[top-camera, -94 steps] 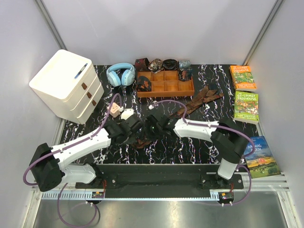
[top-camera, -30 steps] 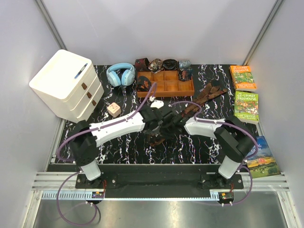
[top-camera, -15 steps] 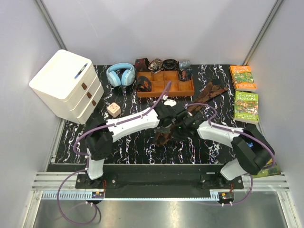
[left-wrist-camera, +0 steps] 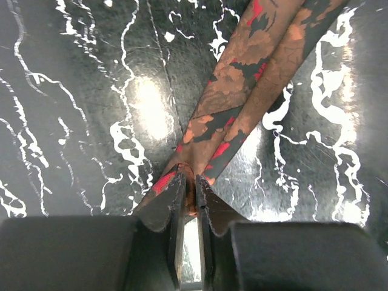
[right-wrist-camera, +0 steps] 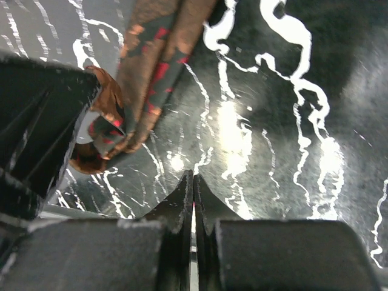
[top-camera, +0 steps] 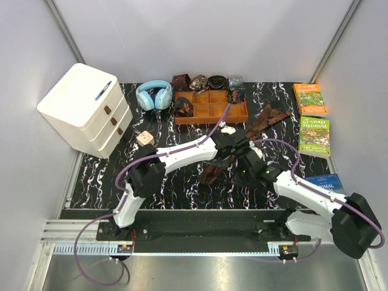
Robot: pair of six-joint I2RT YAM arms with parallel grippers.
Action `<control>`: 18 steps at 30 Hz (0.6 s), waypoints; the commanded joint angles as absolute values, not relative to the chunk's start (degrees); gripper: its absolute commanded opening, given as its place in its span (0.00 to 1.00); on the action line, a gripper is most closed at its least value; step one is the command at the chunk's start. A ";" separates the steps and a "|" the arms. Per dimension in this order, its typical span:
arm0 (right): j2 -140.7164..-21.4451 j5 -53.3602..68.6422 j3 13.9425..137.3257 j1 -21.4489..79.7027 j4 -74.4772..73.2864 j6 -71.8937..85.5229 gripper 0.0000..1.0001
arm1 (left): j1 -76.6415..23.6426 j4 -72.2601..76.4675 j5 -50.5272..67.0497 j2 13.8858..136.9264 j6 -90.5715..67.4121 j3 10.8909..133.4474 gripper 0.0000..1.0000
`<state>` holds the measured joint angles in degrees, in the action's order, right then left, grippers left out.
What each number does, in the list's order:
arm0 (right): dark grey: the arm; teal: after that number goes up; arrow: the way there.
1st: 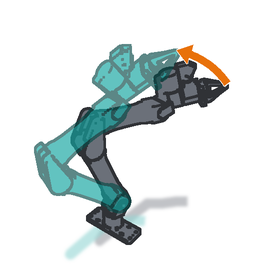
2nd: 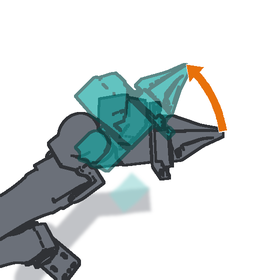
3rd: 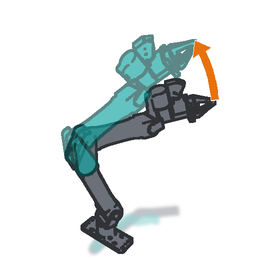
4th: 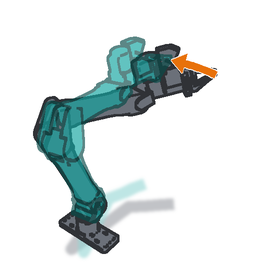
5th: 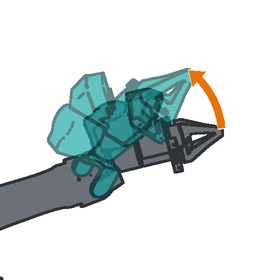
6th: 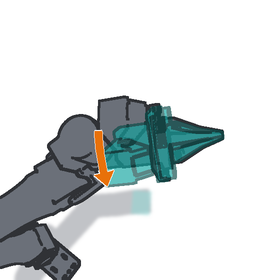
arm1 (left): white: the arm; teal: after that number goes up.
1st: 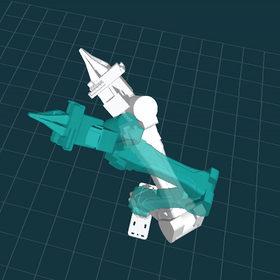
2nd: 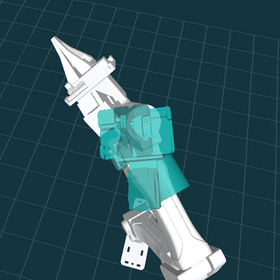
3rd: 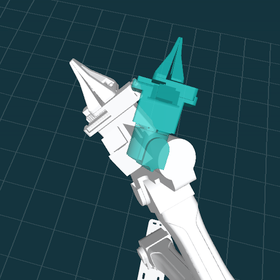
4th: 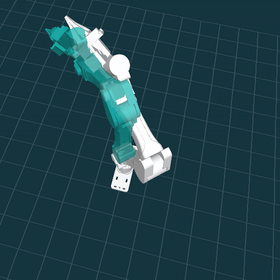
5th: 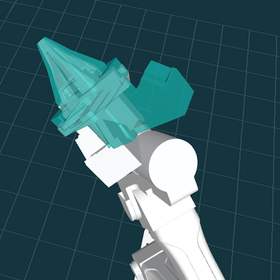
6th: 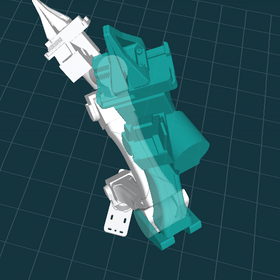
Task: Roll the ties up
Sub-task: Roll the tie at the center of the board.
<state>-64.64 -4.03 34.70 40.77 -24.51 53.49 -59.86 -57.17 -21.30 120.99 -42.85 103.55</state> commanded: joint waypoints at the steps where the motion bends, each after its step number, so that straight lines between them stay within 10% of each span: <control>1: -62.67 -6.07 33.75 41.31 -24.17 55.81 0.03 | -60.03 -57.04 -20.83 122.60 -42.19 106.79 0.15; 18: -50.46 -11.77 25.84 41.31 -24.87 63.36 0.06 | -59.68 -56.51 -22.41 124.37 -42.28 109.25 0.31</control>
<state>-54.72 -7.09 27.68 40.88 -25.17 59.18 -59.83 -57.30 -21.47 124.25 -42.48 106.17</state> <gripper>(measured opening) 0.050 0.301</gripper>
